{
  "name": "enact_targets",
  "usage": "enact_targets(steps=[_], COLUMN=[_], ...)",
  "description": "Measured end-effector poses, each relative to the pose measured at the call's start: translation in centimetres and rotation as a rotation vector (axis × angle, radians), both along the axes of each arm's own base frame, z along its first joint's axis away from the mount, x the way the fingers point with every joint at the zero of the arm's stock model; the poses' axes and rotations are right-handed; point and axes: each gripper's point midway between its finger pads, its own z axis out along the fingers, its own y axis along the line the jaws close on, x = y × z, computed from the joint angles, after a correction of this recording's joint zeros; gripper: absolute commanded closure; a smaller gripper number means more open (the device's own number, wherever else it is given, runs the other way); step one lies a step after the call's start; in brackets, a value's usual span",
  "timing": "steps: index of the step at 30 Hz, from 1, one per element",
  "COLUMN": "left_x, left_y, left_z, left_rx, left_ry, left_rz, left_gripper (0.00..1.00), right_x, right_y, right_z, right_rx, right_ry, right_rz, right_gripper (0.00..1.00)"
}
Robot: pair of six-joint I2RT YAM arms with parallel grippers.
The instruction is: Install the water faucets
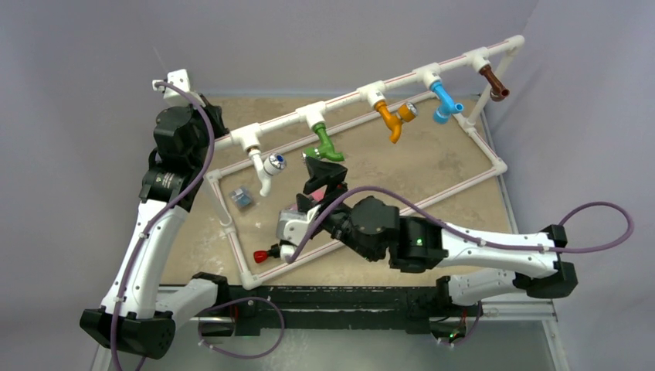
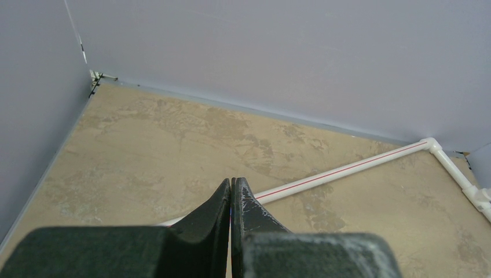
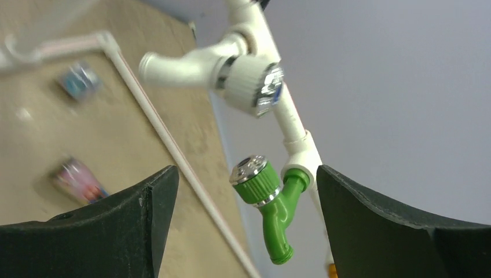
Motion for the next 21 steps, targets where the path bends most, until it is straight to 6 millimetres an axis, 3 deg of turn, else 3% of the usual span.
enact_targets(steps=[5,12,21], left_x=[0.0,0.0,-0.1], left_y=[0.0,0.0,0.0], left_z=[-0.1,0.0,0.1], left_rx=[0.002,0.002,0.001], left_ry=[0.004,0.002,0.001], left_rz=[0.002,0.002,0.002], left_gripper=[1.00,1.00,1.00], right_x=[1.0,0.5,-0.7], right_y=[0.2,2.5,6.7], right_z=[-3.0,-2.0,-2.0], right_rx=[-0.271,-0.377,-0.443], right_ry=[-0.275,-0.504,-0.645], right_rz=[-0.049,-0.085,-0.068], right_gripper=[0.11,0.14,0.14])
